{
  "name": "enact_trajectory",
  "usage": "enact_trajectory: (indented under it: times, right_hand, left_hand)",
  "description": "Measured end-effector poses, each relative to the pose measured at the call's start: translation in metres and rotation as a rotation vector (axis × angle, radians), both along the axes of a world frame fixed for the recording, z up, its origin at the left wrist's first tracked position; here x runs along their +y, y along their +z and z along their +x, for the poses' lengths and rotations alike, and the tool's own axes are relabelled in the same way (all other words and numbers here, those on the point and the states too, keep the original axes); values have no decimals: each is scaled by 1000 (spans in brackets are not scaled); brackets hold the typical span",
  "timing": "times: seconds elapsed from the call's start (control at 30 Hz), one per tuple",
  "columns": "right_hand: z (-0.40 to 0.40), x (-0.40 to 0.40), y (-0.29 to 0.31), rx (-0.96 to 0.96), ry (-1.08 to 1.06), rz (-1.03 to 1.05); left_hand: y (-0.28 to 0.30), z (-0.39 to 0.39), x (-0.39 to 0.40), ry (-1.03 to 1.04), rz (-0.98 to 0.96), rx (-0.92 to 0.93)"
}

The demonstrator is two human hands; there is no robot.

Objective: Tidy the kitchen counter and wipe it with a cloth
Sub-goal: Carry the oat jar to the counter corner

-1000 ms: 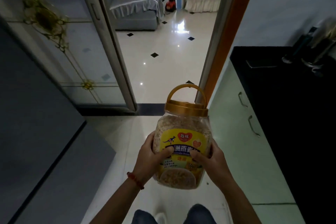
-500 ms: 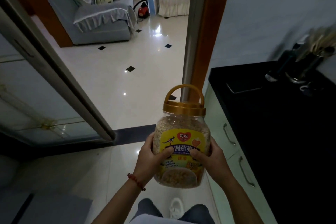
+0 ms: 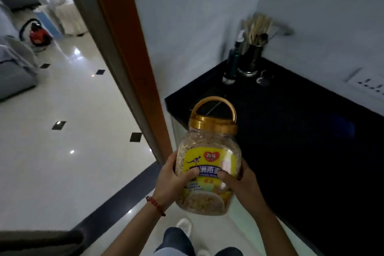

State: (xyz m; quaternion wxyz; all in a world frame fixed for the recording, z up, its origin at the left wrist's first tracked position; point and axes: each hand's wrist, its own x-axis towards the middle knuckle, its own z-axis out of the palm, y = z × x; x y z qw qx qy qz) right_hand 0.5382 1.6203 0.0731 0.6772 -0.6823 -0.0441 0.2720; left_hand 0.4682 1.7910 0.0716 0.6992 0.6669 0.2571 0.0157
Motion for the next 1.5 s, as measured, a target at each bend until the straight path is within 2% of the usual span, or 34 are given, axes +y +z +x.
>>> enact_trajectory:
  times: [0.27, 0.47, 1.0, 1.17, 1.37, 1.5]
  right_hand:
    - [20, -13, -1, -4, -399, 5]
    - [37, -32, 2, 0, -562, 22]
    - [177, -94, -6, 47, -518, 61]
    - [225, -110, -15, -29, -506, 43]
    - [270, -131, -34, -136, -476, -95]
    - [289, -133, -48, -156, -476, -183]
  left_hand:
    - [-6, 92, 3, -357, 35, 4]
    - [-7, 141, -21, -530, 4, -23]
    - [-15, 287, -75, -615, -19, -51]
    - [-21, 346, -82, -720, 32, -53]
    - [-25, 406, -88, -887, 34, -67]
    - [-40, 429, -90, -917, -9, -53]
